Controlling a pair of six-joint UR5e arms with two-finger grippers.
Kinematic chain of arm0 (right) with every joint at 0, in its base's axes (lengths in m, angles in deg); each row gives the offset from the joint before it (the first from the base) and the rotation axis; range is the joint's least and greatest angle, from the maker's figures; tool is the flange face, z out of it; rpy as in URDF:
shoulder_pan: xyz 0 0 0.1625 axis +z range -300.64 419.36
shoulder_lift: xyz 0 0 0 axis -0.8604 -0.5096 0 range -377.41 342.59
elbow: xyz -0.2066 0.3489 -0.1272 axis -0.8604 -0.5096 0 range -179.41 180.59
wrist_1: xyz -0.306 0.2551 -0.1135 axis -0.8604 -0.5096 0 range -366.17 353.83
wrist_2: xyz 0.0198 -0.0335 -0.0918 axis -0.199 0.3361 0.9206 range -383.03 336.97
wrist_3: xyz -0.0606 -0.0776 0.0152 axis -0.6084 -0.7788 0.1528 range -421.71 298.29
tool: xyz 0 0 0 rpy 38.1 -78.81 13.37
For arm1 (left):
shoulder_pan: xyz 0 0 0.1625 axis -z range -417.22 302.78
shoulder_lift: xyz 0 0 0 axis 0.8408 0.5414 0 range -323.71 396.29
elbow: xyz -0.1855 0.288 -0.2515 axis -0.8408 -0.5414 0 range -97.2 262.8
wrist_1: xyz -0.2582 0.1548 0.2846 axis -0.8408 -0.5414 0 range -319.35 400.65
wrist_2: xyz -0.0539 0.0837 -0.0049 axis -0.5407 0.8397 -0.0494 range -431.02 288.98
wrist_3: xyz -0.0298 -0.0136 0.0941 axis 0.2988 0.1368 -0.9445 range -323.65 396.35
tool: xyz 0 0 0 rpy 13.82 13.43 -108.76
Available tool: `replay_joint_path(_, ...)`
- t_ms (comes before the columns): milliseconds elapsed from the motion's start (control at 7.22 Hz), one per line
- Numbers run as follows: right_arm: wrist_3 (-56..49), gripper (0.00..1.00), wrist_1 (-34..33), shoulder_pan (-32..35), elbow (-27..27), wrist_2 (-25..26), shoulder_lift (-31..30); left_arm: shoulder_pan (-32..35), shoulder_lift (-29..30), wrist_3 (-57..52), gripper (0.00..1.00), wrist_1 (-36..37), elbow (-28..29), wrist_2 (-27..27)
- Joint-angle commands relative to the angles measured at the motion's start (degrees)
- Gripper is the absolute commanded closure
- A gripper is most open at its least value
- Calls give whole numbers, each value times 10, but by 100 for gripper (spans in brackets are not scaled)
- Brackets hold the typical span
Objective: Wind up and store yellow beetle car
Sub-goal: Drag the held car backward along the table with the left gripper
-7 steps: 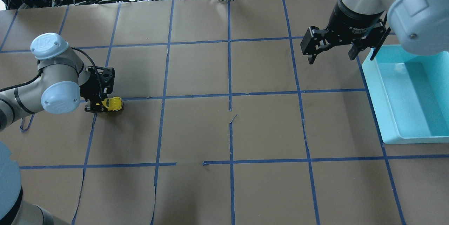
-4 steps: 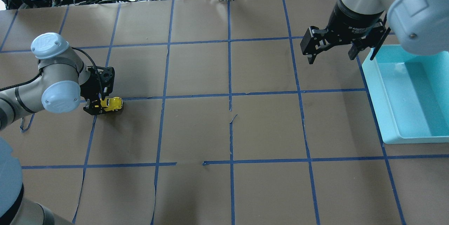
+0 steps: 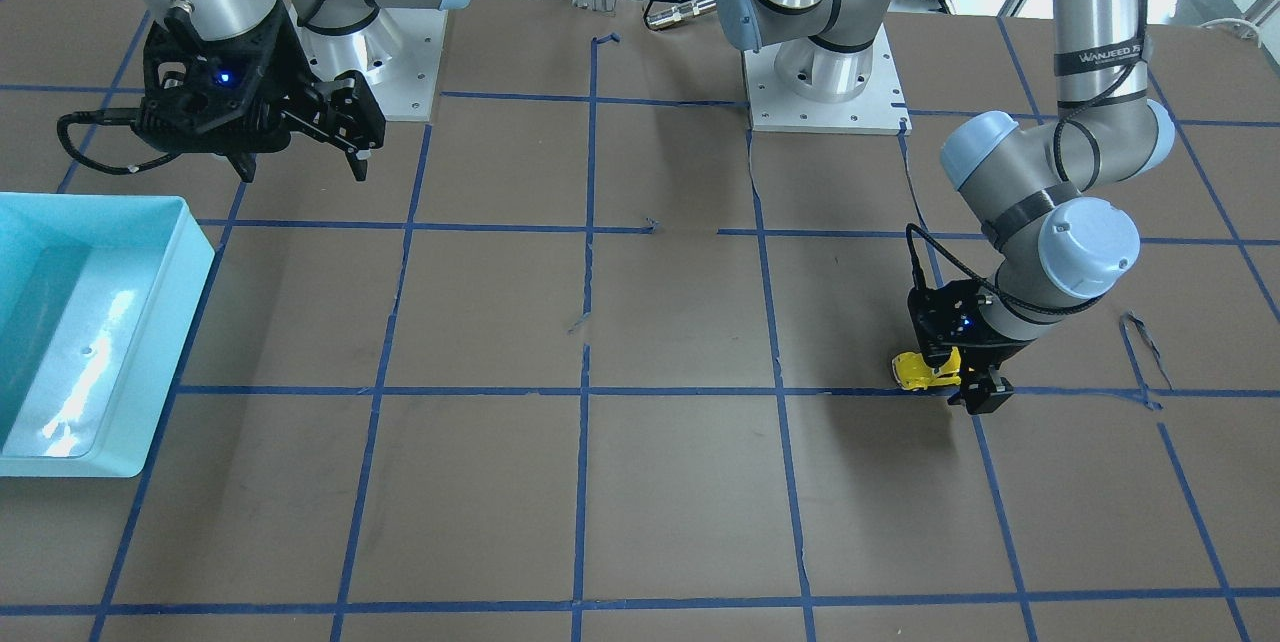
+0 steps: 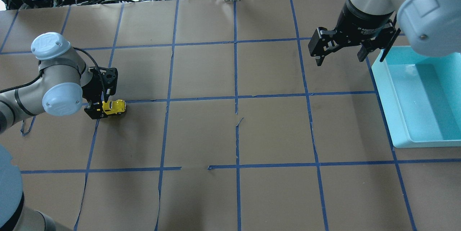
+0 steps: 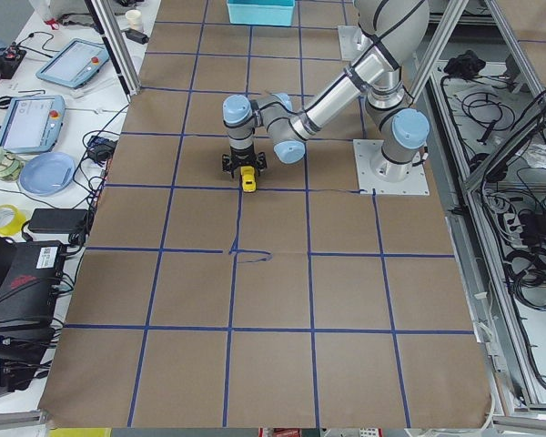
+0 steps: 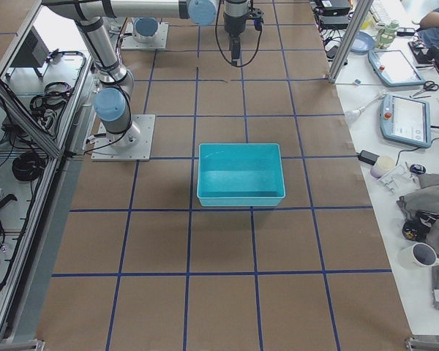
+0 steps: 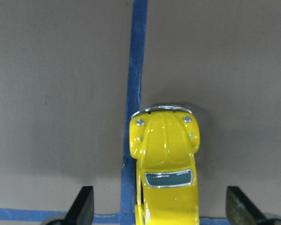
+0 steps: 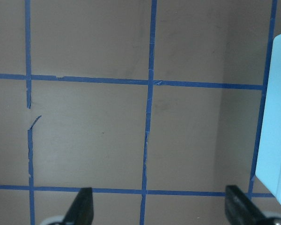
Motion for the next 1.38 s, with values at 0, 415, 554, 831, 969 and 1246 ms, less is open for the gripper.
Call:
replay_joint_path(0, 1, 0, 0, 0, 0, 0, 0, 0, 3, -2, 0, 0, -1, -4)
replay_joint_path(415, 1, 0, -1, -1, 0, 0, 0, -1, 5, -17, 66, -1, -1, -1)
replay_joint_path(554, 1, 0, -1, 0, 0, 0, 0, -2, 5, -17, 90, -1, -1, 0)
replay_joint_path(831, 1, 0, -1, 0, 0, 0, 0, -4, 5, -46, 95, 0, 0, 1)
replay_joint_path(969, 2, 0, 0, -1, 0, 0, 0, -24, 5, -52, 95, 0, -1, 0)
replay_joint_path(1246, 1, 0, -1, -1, 0, 0, 0, -48, 5, -70, 95, 0, -1, 0)
